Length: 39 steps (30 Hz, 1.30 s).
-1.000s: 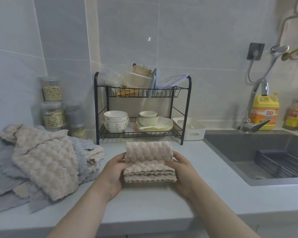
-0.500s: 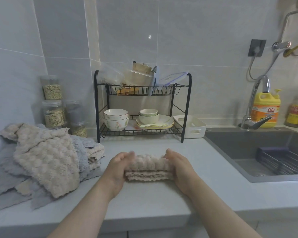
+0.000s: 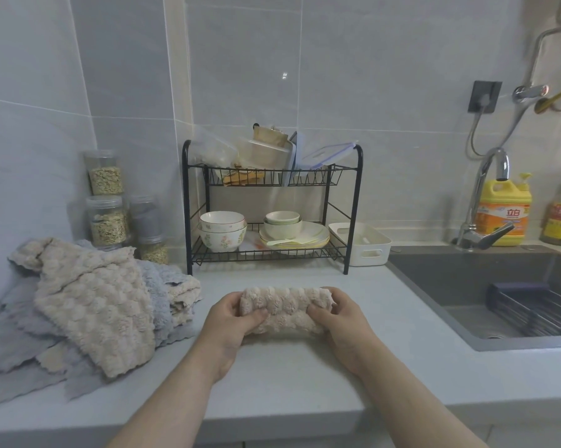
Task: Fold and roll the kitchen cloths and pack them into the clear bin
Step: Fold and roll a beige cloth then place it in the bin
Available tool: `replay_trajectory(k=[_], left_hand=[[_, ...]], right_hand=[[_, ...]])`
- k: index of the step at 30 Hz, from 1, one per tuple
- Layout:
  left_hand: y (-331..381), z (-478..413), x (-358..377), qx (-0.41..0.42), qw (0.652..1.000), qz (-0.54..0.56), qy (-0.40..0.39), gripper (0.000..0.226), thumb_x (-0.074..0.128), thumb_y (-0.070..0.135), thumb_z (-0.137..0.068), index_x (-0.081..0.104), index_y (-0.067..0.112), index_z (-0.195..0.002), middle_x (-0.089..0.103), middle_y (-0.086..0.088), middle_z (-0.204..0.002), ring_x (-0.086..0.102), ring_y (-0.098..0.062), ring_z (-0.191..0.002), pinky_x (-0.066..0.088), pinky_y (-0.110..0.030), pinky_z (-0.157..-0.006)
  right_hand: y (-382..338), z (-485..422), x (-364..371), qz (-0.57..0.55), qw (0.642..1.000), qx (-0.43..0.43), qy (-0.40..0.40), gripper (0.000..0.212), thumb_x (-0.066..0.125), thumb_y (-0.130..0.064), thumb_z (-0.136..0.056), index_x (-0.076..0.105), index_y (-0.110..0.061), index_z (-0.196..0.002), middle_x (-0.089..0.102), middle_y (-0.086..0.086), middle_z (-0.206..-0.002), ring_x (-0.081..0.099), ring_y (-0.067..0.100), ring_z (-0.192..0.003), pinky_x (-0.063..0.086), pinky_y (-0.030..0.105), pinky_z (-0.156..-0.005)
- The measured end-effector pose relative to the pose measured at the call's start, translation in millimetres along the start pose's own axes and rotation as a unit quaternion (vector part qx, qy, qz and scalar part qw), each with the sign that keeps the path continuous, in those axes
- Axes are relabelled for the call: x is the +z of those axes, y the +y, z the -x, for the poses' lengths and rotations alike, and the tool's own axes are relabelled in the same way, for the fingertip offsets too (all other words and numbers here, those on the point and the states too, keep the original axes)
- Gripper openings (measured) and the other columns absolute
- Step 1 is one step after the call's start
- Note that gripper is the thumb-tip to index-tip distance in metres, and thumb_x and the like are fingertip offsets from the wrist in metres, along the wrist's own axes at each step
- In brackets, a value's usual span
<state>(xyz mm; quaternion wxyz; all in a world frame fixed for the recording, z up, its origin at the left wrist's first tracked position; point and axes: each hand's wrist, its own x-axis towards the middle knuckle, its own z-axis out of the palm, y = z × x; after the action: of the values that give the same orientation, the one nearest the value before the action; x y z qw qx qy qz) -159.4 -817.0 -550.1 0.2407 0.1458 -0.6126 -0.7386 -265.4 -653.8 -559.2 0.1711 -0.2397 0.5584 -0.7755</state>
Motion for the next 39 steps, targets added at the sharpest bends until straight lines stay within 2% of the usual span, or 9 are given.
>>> replay_trajectory(k=[3,6,11,16,20,24,29,34,39], left_hand=[[1,-1,-2,-0.021,0.999,0.032,0.009,0.019,0.068,-0.005,-0.080,0.063,0.003,-0.097,0.074,-0.008,-0.085,0.070,-0.025,-0.075,0.060,-0.035,-0.063],[-1,-4,-1,-0.026,0.998,0.047,0.036,0.018,0.067,-0.009,-0.080,0.063,0.003,-0.093,0.073,-0.005,-0.078,0.070,-0.018,-0.067,0.057,-0.028,-0.054],[0,-4,1,-0.033,0.998,0.044,0.037,0.019,0.064,-0.011,-0.081,0.063,0.003,-0.095,0.072,-0.007,-0.080,0.069,-0.016,-0.066,0.055,-0.025,-0.053],[3,-4,-4,-0.048,0.996,0.079,0.005,0.020,0.059,-0.012,-0.082,0.063,0.005,-0.091,0.071,-0.007,-0.076,0.065,-0.013,-0.061,0.051,-0.023,-0.052],[0,-8,-6,-0.047,0.995,0.084,0.001,0.016,0.057,-0.009,-0.084,0.064,0.005,-0.087,0.060,-0.014,-0.084,0.058,-0.021,-0.072,0.055,-0.027,-0.057],[-7,-12,-4,-0.024,0.997,0.068,0.012,0.015,0.056,-0.008,-0.086,0.062,0.003,-0.095,0.072,-0.008,-0.079,0.069,-0.018,-0.071,0.059,-0.030,-0.062],[-14,-19,-4,-0.046,0.995,0.071,0.051,0.016,0.056,-0.004,-0.085,0.065,0.002,-0.097,0.074,-0.012,-0.089,0.072,-0.021,-0.078,0.060,-0.031,-0.069],[3,-29,5,-0.120,0.988,0.025,0.090,0.016,0.063,-0.001,-0.083,0.072,0.010,-0.089,0.073,-0.016,-0.096,0.068,-0.030,-0.092,0.049,-0.049,-0.095],[67,-58,28,-0.162,0.982,-0.006,0.094,0.018,0.058,-0.002,-0.088,0.069,0.012,-0.091,0.074,-0.006,-0.086,0.067,-0.024,-0.087,0.054,-0.043,-0.088]], right_hand=[[0,-1,-1,-0.013,1.000,0.020,0.008,0.035,0.069,0.007,-0.078,0.060,-0.002,-0.110,0.069,0.020,-0.094,0.064,0.032,-0.086,0.051,0.048,-0.084],[3,-4,-2,0.008,0.999,0.029,0.025,0.028,0.064,0.008,-0.083,0.062,-0.003,-0.108,0.070,0.012,-0.086,0.061,0.028,-0.080,0.049,0.038,-0.070],[1,-5,0,0.018,0.998,0.035,0.045,0.029,0.065,0.009,-0.082,0.062,-0.001,-0.109,0.070,0.013,-0.087,0.064,0.024,-0.073,0.050,0.035,-0.067],[-2,-3,1,-0.002,0.998,0.036,0.046,0.036,0.070,0.006,-0.070,0.063,0.001,-0.106,0.068,0.026,-0.099,0.064,0.033,-0.090,0.050,0.047,-0.088],[-3,-3,2,0.035,0.997,0.030,0.061,0.037,0.070,0.001,-0.068,0.064,-0.005,-0.104,0.068,0.018,-0.095,0.064,0.027,-0.083,0.052,0.039,-0.078],[1,-4,3,0.094,0.993,0.015,0.063,0.034,0.072,-0.007,-0.075,0.063,-0.015,-0.107,0.071,0.011,-0.103,0.068,0.028,-0.096,0.054,0.042,-0.088],[8,-7,1,0.123,0.989,0.037,0.068,0.023,0.064,-0.010,-0.086,0.063,-0.024,-0.104,0.073,-0.003,-0.095,0.069,0.012,-0.087,0.052,0.023,-0.073],[-4,-19,7,0.145,0.977,0.123,0.094,0.019,0.064,-0.012,-0.086,0.067,-0.021,-0.103,0.074,-0.005,-0.094,0.070,0.014,-0.090,0.053,0.030,-0.076],[-71,-48,22,0.138,0.966,0.177,0.125,0.017,0.064,-0.009,-0.086,0.067,-0.016,-0.101,0.073,0.006,-0.094,0.070,0.025,-0.091,0.056,0.043,-0.087]])
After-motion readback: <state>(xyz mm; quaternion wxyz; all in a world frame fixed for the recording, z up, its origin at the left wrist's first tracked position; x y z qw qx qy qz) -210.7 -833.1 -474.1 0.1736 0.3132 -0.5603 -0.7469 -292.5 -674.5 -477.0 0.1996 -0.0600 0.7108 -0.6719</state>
